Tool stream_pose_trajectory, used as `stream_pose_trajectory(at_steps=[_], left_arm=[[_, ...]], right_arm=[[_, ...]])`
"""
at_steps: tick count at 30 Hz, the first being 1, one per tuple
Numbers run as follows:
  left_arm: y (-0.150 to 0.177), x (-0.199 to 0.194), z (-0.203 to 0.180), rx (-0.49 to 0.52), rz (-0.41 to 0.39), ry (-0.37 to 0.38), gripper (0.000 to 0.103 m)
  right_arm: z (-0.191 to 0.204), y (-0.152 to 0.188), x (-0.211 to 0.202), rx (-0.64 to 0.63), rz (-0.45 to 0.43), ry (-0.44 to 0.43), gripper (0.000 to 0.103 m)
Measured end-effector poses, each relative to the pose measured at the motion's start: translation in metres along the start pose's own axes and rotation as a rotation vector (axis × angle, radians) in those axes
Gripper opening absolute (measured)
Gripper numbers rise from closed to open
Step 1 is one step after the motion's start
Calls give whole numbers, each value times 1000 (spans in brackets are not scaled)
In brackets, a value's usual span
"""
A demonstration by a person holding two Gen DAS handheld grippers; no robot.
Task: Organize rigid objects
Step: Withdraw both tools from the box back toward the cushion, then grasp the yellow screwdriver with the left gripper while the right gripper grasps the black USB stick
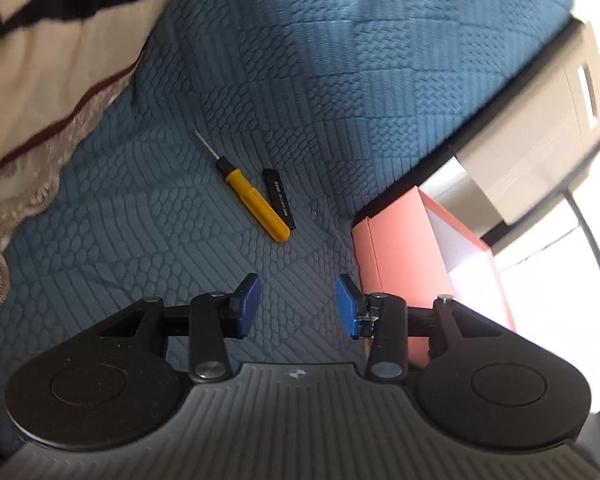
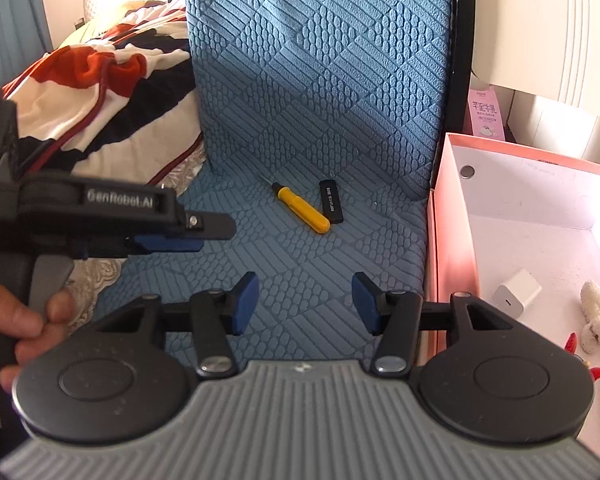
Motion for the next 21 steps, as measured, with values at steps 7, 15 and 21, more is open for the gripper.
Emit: stream_pose_trajectory(at_steps=[7,15,21], left_arm=[[-11,25,24,-104,23,21,47],[-23,67,46,-175,76,15,46],[-40,98,53,-181,97,22,46]], right_arm=[[-2,0,20,5,23,-15,53],[-2,-6,47,5,57,-25,43],[0,-23,75,-21,64,-32,43]])
Point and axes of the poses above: each gripper's, at about its wrist camera, not at the fingertips, and x roughly the way its jaws point, z to its left, y to its underside, the point moved 5 cm from there along x, roughly the way its jaws point, and after that the axes turned 13 degrees about x, right-handed, at the moved point
